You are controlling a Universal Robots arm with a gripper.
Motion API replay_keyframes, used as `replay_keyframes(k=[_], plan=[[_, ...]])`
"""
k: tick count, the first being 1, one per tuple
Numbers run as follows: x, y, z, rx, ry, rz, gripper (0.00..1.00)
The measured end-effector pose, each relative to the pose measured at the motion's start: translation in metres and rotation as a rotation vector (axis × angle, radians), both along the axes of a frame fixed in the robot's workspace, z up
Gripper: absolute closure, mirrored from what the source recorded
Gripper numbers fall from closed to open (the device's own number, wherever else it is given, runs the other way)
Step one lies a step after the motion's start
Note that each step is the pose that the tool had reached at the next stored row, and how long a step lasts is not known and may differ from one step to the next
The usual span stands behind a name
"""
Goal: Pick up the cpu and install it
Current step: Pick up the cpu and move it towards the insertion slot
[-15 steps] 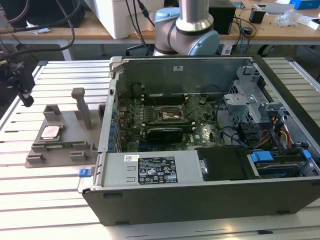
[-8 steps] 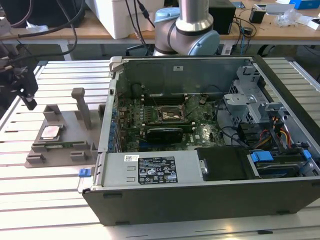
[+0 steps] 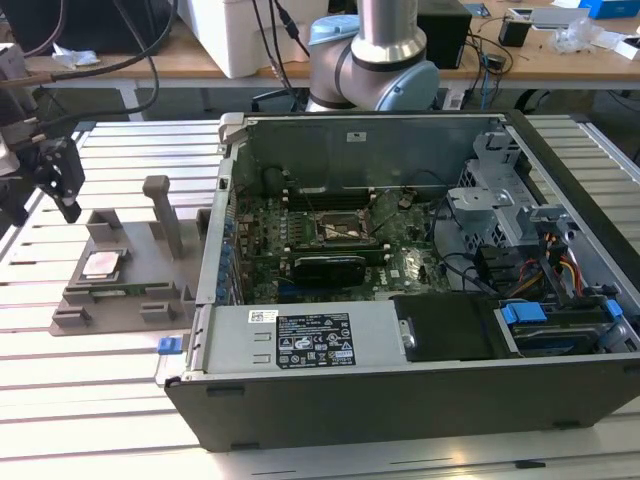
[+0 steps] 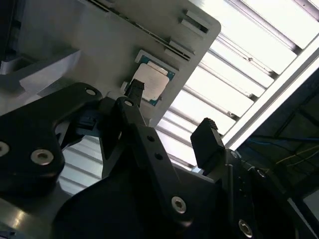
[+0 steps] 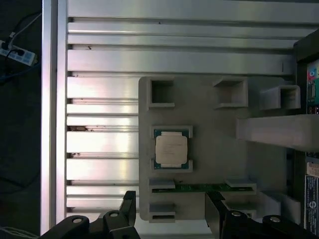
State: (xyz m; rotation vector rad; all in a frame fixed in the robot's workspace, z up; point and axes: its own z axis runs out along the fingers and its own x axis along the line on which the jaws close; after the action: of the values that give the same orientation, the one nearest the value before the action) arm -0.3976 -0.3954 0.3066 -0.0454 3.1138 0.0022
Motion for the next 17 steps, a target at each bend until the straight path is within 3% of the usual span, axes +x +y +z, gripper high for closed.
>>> replay_keyframes(k=[2,8,12,17], plan=[[0.0,0.0003,-0.0019,-0.0017,0.0001,0.017,0.34],[0.004,0.0044,-0.0095,-0.029,0.0003,0.064,0.34],[0.008,0.0081,-0.016,-0.0325,0.0003,0.064,0.34],[0.011,0.0088,-0.024,-0.0326,0.0004,0.064,0.34]])
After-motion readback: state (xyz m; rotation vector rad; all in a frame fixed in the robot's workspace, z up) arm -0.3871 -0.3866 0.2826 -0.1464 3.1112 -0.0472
